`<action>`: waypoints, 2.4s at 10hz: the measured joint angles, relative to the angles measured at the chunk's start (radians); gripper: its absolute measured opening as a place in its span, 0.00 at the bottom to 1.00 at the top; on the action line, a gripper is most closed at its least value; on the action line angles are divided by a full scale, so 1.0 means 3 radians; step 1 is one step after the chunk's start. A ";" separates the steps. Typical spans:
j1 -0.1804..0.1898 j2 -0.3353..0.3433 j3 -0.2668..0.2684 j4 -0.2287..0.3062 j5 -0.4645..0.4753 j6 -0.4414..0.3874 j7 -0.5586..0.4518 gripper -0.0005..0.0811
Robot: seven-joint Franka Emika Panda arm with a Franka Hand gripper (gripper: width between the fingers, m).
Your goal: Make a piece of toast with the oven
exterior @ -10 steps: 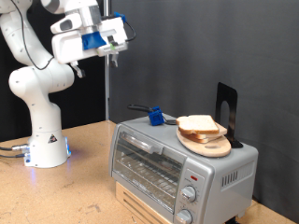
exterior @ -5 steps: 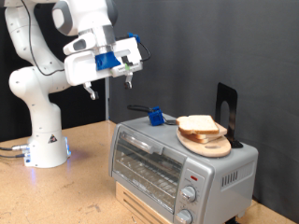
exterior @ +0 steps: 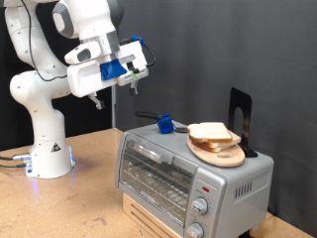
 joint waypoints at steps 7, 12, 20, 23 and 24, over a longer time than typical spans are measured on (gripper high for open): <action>-0.0025 0.0307 0.0214 -0.0463 -0.0253 0.0766 0.0393 0.99; -0.0149 0.0709 0.0191 -0.0476 -0.0364 0.1262 0.0513 0.99; -0.0478 0.1057 0.0028 -0.0431 -0.0763 0.1466 0.0409 0.99; -0.0528 0.1150 -0.0027 -0.0434 -0.0778 0.1564 0.0271 0.99; -0.0547 0.1173 -0.0030 -0.0435 -0.0798 0.1592 0.0242 0.99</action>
